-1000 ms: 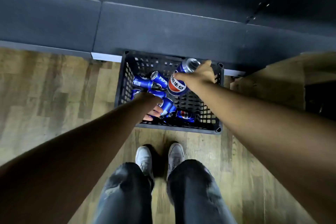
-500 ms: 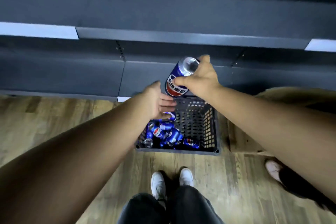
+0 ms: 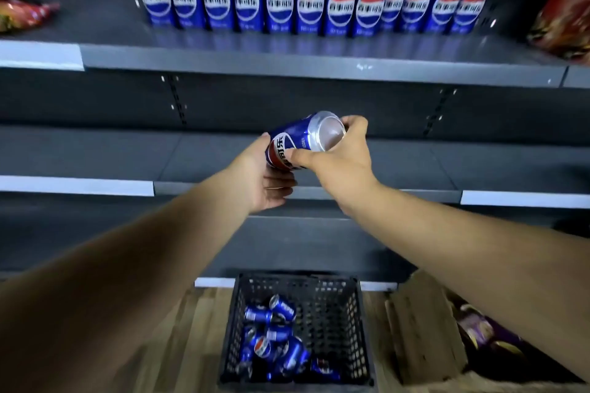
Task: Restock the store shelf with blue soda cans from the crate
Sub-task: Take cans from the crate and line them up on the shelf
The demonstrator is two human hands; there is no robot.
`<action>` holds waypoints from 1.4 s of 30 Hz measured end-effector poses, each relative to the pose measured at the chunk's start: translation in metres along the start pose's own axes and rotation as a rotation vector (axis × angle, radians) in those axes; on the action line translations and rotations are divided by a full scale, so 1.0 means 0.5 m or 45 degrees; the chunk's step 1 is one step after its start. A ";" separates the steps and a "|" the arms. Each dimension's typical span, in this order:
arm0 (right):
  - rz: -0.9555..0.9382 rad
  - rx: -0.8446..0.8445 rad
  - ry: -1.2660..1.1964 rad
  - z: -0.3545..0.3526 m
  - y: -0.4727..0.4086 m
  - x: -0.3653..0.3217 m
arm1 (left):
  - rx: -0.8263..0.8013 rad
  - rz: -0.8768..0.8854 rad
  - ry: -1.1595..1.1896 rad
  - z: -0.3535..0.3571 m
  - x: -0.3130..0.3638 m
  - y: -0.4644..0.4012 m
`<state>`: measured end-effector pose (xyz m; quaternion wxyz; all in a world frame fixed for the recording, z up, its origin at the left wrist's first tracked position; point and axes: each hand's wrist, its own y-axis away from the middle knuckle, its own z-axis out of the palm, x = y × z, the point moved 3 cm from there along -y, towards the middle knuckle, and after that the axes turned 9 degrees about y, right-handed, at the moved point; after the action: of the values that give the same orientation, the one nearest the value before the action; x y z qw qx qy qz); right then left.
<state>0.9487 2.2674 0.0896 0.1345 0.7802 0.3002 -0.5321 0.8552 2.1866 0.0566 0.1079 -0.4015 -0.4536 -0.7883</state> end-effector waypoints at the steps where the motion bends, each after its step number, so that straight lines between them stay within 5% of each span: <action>1: -0.024 0.020 -0.031 -0.008 -0.005 -0.016 | -0.016 0.044 0.077 0.009 0.016 0.007; 10: -0.228 0.154 -0.034 -0.042 -0.017 -0.084 | -0.168 0.331 0.587 0.075 0.120 0.069; 23: -0.326 0.042 0.075 -0.048 -0.009 -0.082 | -0.143 0.608 0.652 0.083 0.155 0.112; 31: -0.301 -0.306 -0.004 -0.061 0.006 -0.109 | -0.019 0.795 0.498 0.068 0.180 0.138; 36: -0.246 -0.650 0.247 -0.066 0.011 -0.127 | -0.145 0.754 0.450 0.046 0.186 0.138; 42: -0.122 -0.900 0.107 -0.050 0.014 -0.131 | -0.230 0.805 0.353 0.024 0.177 0.148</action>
<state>0.9551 2.2540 0.1586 0.3583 0.6917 0.5073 -0.3686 0.8431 2.1715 0.1711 0.3710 -0.4193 -0.2165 -0.7998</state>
